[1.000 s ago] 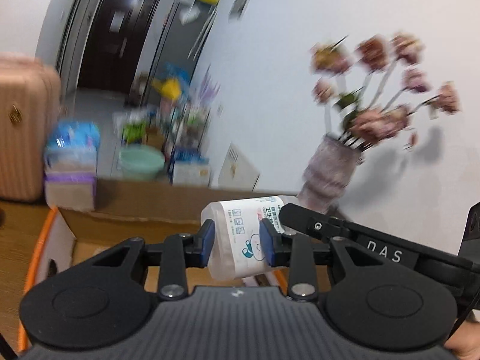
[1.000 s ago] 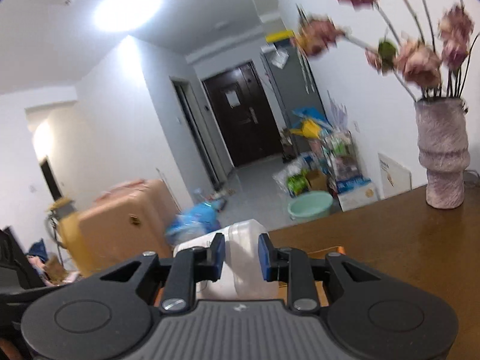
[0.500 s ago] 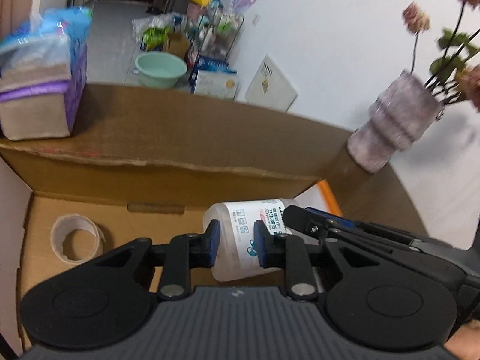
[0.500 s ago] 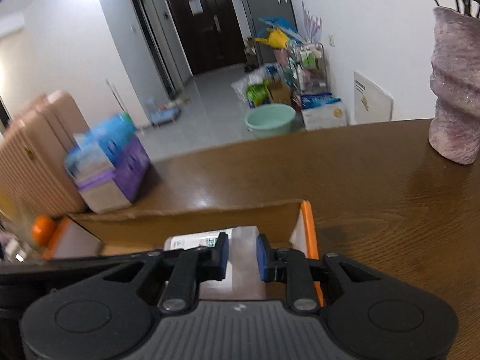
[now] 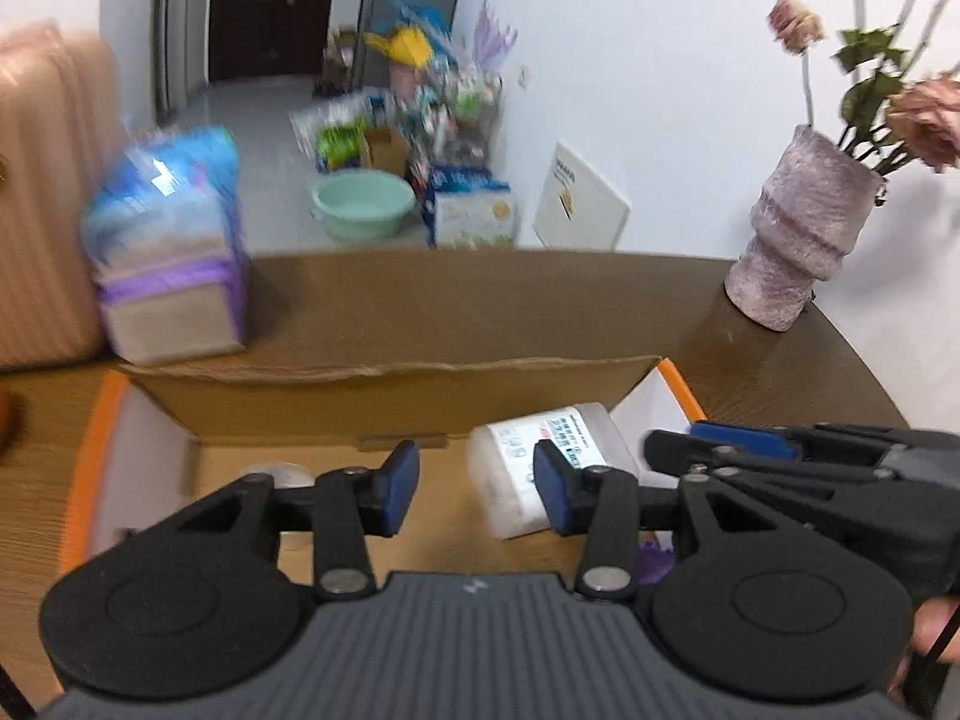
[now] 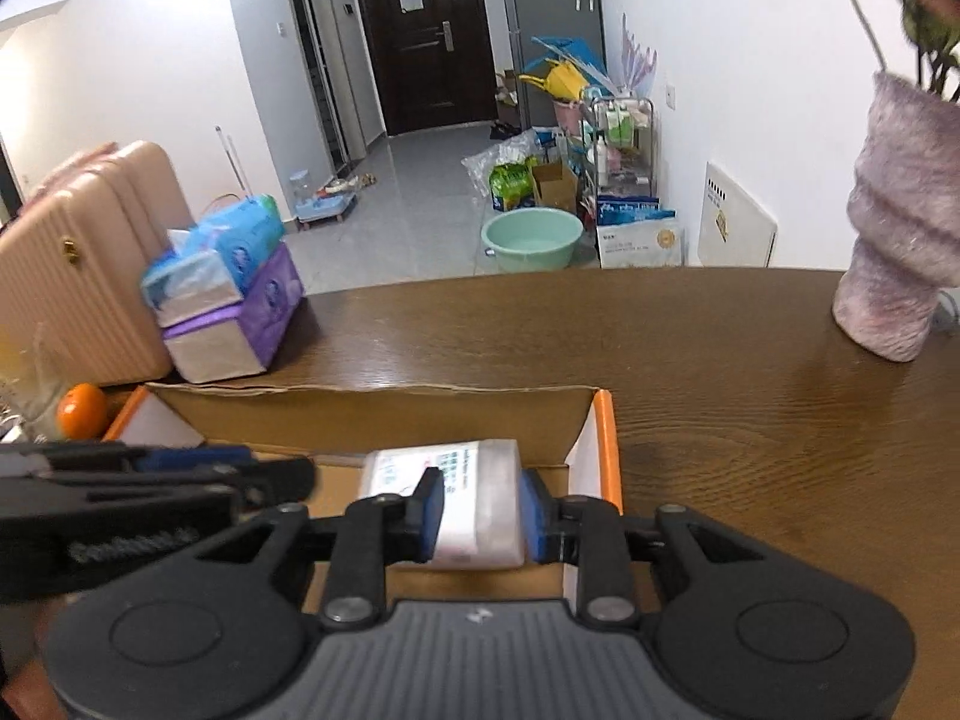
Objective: Organize rigid objects
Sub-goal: 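Lower the items into the box and open both tools, then withdraw both open tools back toward the table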
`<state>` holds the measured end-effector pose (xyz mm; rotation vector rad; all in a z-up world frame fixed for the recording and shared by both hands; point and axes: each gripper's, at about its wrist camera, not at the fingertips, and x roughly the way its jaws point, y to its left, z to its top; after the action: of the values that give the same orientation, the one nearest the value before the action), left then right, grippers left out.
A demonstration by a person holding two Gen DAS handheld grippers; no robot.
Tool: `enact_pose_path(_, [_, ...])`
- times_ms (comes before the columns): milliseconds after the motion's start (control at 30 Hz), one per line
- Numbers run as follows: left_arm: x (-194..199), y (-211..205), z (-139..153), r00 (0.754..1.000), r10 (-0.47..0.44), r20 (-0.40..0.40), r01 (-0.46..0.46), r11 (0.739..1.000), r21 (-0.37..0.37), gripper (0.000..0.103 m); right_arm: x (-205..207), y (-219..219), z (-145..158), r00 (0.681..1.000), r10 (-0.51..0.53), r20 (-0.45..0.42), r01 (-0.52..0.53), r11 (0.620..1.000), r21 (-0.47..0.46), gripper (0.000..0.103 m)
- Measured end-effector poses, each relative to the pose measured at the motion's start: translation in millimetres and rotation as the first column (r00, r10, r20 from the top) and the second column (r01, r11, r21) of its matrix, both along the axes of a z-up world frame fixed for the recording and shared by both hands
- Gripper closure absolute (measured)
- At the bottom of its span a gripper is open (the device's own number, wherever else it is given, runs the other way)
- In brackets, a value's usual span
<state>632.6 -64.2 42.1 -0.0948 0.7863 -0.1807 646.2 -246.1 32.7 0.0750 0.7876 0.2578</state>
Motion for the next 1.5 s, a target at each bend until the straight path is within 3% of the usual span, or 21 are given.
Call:
enact_pose_path(167, [-66,15,37,0.991,0.016,0.131,-0.026,0.996,0.08,0.047,-53,-8,36,0.996,0.009,0.083,-0.011,1.0,0.028,0.066])
enact_pose_path(300, [-137,31,50,0.951,0.056,0.305,-0.091,0.991,0.101,0.03,-113,-11,52,0.971,0.018,0.237,-0.023,1.0,0.016,0.055])
enact_pose_path(400, [-185,37,49,0.899,0.088,0.43,-0.161,0.977,0.138,0.022,-159,-12,51,0.935,0.006,0.353,-0.014,1.0,0.02,0.035])
enact_pose_path(467, [-208,42,46,0.879,0.091,0.468,-0.174,0.975,0.138,0.02,-190,-15,46,0.9,-0.002,0.436,-0.015,0.999,0.035,0.019])
enact_pose_path(567, [-242,50,40,0.844,0.113,0.524,-0.194,0.976,0.102,0.01,-229,-11,36,0.834,0.004,0.551,-0.016,1.0,0.017,0.013])
enact_pose_path(667, [-270,56,34,0.806,0.139,0.575,-0.224,0.971,0.08,0.008,-263,-8,24,0.785,-0.025,0.618,0.009,1.0,0.03,0.011])
enact_pose_path(833, [-306,65,22,0.808,0.152,0.57,-0.236,0.969,0.075,0.008,-299,7,13,0.754,0.01,0.657,0.022,0.999,-0.041,0.009])
enact_pose_path(933, [-328,68,19,0.802,0.157,0.576,-0.238,0.969,0.067,0.008,-318,16,10,0.742,0.029,0.67,0.026,0.997,-0.071,0.008])
enact_pose_path(1033, [-353,69,15,0.796,0.158,0.584,-0.241,0.968,0.066,0.008,-342,18,8,0.727,0.02,0.687,0.015,0.999,-0.045,0.002])
enact_pose_path(1200, [-424,68,2,0.793,0.145,0.592,-0.224,0.973,0.061,0.004,-402,15,-4,0.713,-0.012,0.702,0.028,1.0,-0.011,0.0])
enact_pose_path(1400, [-524,72,-21,0.787,0.091,0.611,-0.177,0.981,0.082,0.001,-480,13,-32,0.775,0.002,0.631,0.023,0.999,-0.031,0.0])
enact_pose_path(1500, [-563,77,-26,0.784,0.133,0.606,-0.208,0.977,0.055,0.0,-518,15,-44,0.79,-0.035,0.612,0.057,0.998,-0.016,0.0])
